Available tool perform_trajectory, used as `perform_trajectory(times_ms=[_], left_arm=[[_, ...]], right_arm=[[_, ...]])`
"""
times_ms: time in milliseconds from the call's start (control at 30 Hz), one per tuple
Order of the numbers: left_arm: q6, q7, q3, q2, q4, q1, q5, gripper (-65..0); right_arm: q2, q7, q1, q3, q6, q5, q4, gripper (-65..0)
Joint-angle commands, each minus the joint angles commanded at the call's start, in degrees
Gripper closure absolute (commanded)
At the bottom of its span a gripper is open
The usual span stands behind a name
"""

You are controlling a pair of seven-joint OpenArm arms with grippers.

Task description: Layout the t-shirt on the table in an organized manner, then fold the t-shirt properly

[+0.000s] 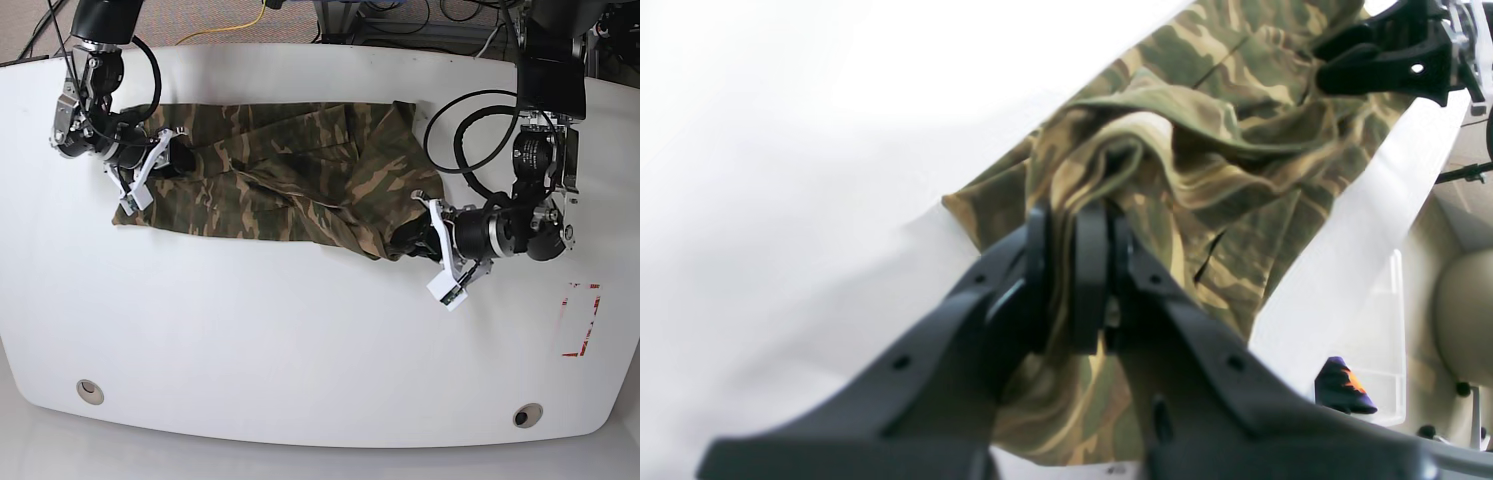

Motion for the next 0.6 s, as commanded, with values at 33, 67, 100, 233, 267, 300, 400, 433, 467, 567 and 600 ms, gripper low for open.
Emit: perform_trajectory(times_ms=[33,67,100,233,267,300,400,433,467,567,600], left_arm=[[0.0,0.0,0.0,0.1,-0.1,0.0,0.0,-3.2],[0.0,0.0,0.0,0.1,-0.1,0.0,-0.1,-3.2],[0.0,0.0,0.0,0.2,-0.1,0.0,-0.1,-3.2],[0.0,0.1,0.0,2.0,-0.2,0.1,-0.1,-3.3],[0.0,0.1,0.3,2.4,-0.2,0.2,-0.1,-3.3],[0.0,0.1,0.6,2.7,-0.2,0.3,-0.1,-3.3],[0.0,0.1,1.9,4.3,-0.3,0.5,0.2,-3.3],[0.0,0.1,2.3,5.3,-0.3,0.7,0.2,-3.5],[0.0,0.1,2.4,5.8,-0.3,0.8,0.2,-3.5],[0.3,0.1,3.8,8.1,-0.4,0.8,0.3,-3.9],[0.3,0.1,4.3,8.7,-0.4,0.8,0.3,-4.7]], right_arm=[[0.0,0.0,0.0,0.0,0.00,0.0,0.0,-18.9],[0.0,0.0,0.0,0.0,0.00,0.0,0.0,-18.9],[0.0,0.0,0.0,0.0,0.00,0.0,0.0,-18.9],[0.0,0.0,0.0,0.0,0.00,0.0,0.0,-18.9],[0.0,0.0,0.0,0.0,0.00,0.0,0.0,-18.9],[0.0,0.0,0.0,0.0,0.00,0.0,0.0,-18.9],[0.0,0.0,0.0,0.0,0.00,0.0,0.0,-18.9],[0.0,0.0,0.0,0.0,0.00,0.0,0.0,-18.9],[0.0,0.0,0.1,0.0,0.00,0.0,0.0,-18.9],[0.0,0.0,0.1,0.0,0.00,0.0,0.0,-18.9],[0.0,0.0,0.1,0.0,0.00,0.0,0.0,-18.9]])
